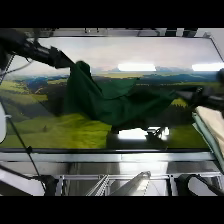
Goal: Fold the shirts.
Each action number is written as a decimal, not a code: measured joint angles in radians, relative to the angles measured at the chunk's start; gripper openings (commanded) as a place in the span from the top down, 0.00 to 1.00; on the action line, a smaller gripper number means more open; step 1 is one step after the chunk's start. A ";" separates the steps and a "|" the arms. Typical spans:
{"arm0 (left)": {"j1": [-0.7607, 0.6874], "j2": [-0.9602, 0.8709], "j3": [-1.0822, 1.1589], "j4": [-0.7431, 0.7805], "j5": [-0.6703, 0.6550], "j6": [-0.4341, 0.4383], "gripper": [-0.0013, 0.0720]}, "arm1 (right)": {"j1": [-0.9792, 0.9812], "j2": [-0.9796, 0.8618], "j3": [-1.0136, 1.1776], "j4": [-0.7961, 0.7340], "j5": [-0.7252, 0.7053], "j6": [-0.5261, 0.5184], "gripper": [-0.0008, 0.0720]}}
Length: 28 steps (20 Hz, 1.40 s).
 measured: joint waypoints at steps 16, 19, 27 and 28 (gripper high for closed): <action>0.347 0.685 -0.524 -0.018 -0.172 0.103 0.94 | 0.197 0.064 0.528 -0.063 -0.372 -0.067 0.96; 0.355 0.541 -0.743 -0.011 -0.231 0.171 0.94 | 0.340 -0.184 0.534 -0.159 -0.507 -0.059 0.96; 0.366 0.073 -0.879 -0.015 -0.334 0.297 0.00 | 0.365 -0.623 0.539 -0.212 -0.547 -0.001 0.49; 0.373 0.039 -0.848 -0.016 -0.313 0.295 0.00 | 0.336 -0.625 0.539 -0.212 -0.499 0.010 0.49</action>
